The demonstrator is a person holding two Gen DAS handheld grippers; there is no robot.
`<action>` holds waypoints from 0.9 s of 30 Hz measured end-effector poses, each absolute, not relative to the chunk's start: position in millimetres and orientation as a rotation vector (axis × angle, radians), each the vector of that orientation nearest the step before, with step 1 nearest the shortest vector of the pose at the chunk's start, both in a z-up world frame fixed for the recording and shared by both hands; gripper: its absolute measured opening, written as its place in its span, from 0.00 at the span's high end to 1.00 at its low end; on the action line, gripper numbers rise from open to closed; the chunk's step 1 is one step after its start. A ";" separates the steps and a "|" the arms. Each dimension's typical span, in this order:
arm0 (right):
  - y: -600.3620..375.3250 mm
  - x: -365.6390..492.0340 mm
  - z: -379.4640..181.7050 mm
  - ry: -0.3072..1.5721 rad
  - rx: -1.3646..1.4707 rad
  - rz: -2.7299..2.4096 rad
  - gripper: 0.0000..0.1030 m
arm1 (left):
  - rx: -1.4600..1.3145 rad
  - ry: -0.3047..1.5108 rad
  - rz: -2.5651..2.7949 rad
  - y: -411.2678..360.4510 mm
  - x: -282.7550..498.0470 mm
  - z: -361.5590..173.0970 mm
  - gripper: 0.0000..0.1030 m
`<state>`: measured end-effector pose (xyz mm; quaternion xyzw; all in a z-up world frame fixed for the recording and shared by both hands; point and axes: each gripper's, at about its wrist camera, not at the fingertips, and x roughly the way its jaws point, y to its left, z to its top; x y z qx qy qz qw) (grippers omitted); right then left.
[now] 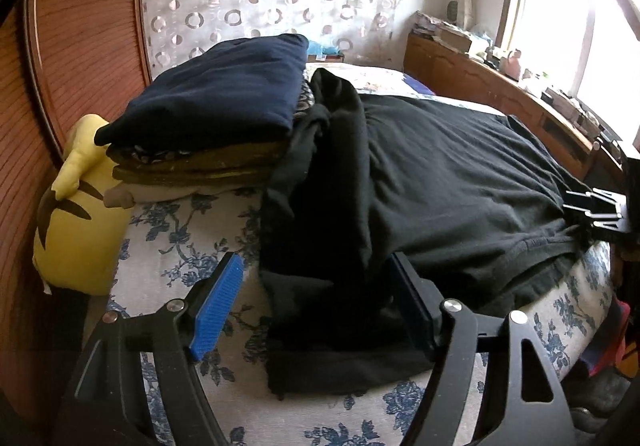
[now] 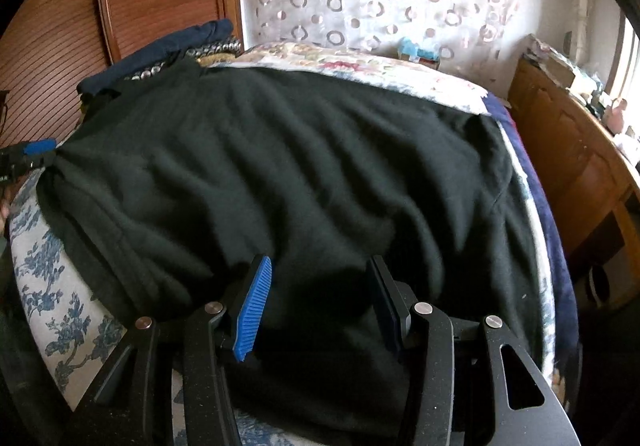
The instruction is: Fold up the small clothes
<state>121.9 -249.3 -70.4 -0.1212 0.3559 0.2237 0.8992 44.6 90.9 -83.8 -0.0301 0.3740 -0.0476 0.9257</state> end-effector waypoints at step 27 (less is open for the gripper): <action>-260.7 72.1 -80.0 0.662 -0.161 0.371 0.33 | -0.162 0.842 -0.112 100.7 76.4 -98.1 0.27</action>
